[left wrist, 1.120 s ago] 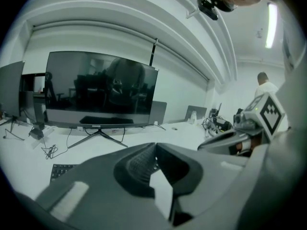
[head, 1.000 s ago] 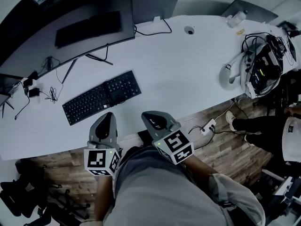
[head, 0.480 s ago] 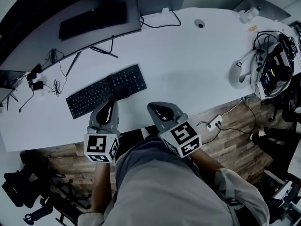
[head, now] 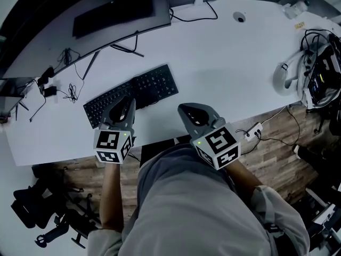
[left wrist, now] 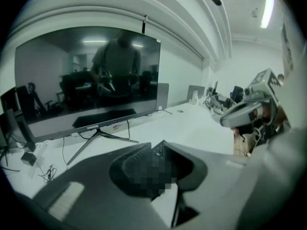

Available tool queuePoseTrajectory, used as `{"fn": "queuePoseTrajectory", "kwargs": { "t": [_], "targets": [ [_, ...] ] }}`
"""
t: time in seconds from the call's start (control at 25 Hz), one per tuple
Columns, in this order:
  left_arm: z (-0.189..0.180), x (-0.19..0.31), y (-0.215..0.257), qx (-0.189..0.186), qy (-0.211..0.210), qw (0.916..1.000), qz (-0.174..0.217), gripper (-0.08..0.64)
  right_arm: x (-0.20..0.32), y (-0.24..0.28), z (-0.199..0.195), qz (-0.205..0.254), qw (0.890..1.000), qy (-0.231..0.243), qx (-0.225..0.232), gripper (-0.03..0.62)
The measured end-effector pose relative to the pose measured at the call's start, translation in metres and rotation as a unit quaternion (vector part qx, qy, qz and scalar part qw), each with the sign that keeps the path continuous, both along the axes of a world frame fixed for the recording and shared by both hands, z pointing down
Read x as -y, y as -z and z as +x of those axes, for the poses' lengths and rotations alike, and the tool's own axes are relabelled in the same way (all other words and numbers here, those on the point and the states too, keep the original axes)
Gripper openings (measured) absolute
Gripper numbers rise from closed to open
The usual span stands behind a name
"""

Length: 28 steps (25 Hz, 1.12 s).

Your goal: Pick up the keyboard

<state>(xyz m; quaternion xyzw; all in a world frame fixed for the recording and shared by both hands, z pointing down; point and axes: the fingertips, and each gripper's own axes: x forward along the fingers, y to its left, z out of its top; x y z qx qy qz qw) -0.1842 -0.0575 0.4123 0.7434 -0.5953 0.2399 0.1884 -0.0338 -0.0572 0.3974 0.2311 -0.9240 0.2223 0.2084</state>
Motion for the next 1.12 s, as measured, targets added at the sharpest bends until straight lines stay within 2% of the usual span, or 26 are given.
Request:
{"fn": "queuePoseTrajectory", "kwargs": {
  "t": [0.36, 0.68, 0.92, 1.12],
  "targets": [
    [-0.035, 0.024, -0.037, 0.017, -0.058, 0.9966, -0.056, 0.0, 0.015, -0.011, -0.011, -0.019, 1.0, -0.012, -0.012, 0.002],
    [-0.056, 0.043, -0.075, 0.021, -0.108, 0.9885, -0.104, 0.0, 0.024, -0.024, -0.03, -0.032, 0.999, -0.006, -0.031, 0.002],
    [-0.068, 0.055, -0.111, 0.035, -0.163, 0.9732, -0.159, 0.0, 0.039, -0.031, -0.043, -0.043, 0.998, -0.008, -0.044, 0.002],
    [-0.072, 0.056, -0.137, 0.026, -0.224, 0.9507, -0.213, 0.0, 0.049, -0.042, -0.046, -0.052, 0.997, -0.008, -0.057, 0.002]
  ]
}}
